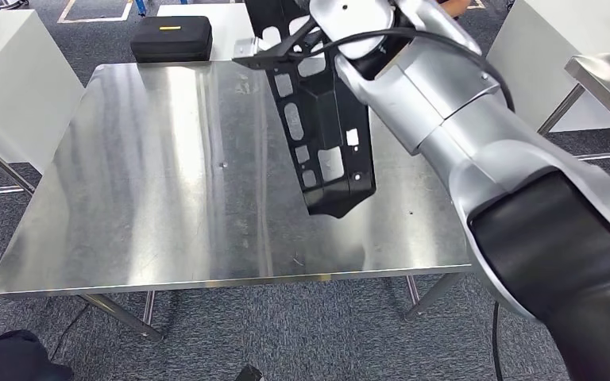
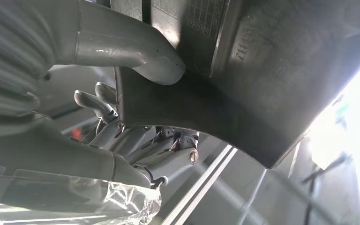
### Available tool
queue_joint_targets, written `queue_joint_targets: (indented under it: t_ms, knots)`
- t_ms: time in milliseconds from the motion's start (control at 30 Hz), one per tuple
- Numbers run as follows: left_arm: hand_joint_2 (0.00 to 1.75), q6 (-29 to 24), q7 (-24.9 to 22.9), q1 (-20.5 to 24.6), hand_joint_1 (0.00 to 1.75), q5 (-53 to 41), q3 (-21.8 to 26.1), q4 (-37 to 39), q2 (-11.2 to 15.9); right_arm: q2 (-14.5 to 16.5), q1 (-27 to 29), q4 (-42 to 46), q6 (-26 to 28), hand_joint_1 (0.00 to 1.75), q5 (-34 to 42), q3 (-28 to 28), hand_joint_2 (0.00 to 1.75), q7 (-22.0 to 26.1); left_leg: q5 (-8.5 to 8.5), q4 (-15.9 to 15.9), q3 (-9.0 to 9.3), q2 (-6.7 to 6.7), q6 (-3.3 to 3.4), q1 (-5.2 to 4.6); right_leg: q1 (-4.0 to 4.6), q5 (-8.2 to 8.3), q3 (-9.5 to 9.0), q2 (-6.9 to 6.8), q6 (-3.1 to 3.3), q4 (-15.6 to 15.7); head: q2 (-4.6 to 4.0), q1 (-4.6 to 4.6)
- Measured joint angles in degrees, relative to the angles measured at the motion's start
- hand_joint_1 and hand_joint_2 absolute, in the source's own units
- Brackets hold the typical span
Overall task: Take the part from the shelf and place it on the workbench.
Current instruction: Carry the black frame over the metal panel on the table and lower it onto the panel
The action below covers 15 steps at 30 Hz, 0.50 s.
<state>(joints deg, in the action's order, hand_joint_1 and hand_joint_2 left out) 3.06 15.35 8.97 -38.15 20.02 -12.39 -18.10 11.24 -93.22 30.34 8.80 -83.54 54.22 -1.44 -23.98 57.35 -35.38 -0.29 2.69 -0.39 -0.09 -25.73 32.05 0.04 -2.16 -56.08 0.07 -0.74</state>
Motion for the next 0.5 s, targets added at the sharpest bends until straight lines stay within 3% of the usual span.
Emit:
queue_joint_targets:
  t_ms: [233, 500]
  knots:
    - [1.75, 0.0, 0.0, 0.0, 0.00, 0.7, -0.7, 0.0, 0.0, 1.1, -6.2, 0.0, 1.2, 1.75, 0.4, -1.1, 1.75, 0.9, -0.01, 0.0, -0.01, 0.01, -0.01, 0.01, 0.01, -0.01, 0.02, 0.00, 0.01, 0.0, 0.00, -0.01]
    - [1.75, 0.0, 0.0, 0.0, 0.00, 1.1, -1.5, 0.0, 0.0, 2.6, -8.3, 0.0, 1.1, 1.75, 0.6, -1.5, 1.75, 1.1, 0.00, 0.0, 0.03, 0.00, -0.01, 0.01, 0.01, -0.01, -0.01, 0.00, 0.01, 0.0, 0.00, -0.01]
